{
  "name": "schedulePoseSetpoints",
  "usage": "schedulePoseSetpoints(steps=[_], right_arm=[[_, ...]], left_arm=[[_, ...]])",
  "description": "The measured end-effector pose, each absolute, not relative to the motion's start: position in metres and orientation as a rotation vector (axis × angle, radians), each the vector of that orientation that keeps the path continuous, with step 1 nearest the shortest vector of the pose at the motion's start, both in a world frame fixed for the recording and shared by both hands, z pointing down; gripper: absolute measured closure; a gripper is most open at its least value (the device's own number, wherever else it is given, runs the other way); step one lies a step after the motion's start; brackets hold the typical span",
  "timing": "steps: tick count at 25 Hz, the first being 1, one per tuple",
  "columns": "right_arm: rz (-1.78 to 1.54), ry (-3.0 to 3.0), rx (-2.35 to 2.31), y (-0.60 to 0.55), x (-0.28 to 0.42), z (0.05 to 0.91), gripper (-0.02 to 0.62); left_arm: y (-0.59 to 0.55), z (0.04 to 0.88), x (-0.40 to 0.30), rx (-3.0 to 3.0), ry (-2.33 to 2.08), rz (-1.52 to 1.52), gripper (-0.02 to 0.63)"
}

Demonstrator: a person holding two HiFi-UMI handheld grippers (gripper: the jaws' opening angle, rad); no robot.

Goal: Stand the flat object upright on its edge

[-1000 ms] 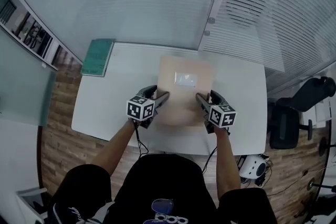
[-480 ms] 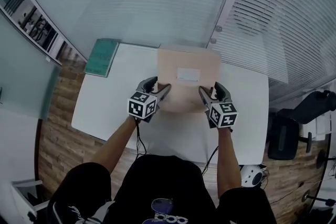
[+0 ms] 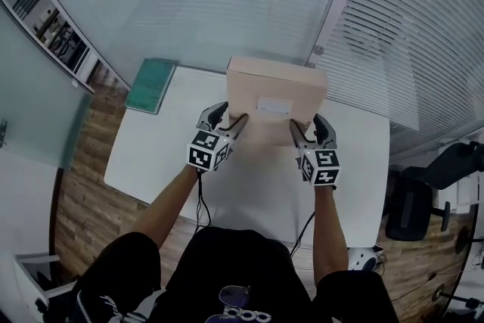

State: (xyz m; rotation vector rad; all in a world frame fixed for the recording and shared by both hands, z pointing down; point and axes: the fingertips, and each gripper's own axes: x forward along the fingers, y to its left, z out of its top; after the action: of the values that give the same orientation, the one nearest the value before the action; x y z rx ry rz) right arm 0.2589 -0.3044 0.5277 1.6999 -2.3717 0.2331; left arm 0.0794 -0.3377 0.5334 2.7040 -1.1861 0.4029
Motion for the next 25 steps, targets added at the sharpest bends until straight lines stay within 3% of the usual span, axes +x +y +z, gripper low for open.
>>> schedulePoseSetpoints(steps=[14, 25], right_arm=[[0.185, -2.405, 1.688, -0.324, 0.248, 0.514, 0.298], [0.146, -2.407, 1.706, -0.346, 0.196, 0.5, 0.298]], left_arm=[[-0.357, 0.518, 0.068, 2.717, -1.255, 0.397, 0.336], [-0.381, 0.507, 0.017, 2.73, -1.273, 0.356, 0.336]])
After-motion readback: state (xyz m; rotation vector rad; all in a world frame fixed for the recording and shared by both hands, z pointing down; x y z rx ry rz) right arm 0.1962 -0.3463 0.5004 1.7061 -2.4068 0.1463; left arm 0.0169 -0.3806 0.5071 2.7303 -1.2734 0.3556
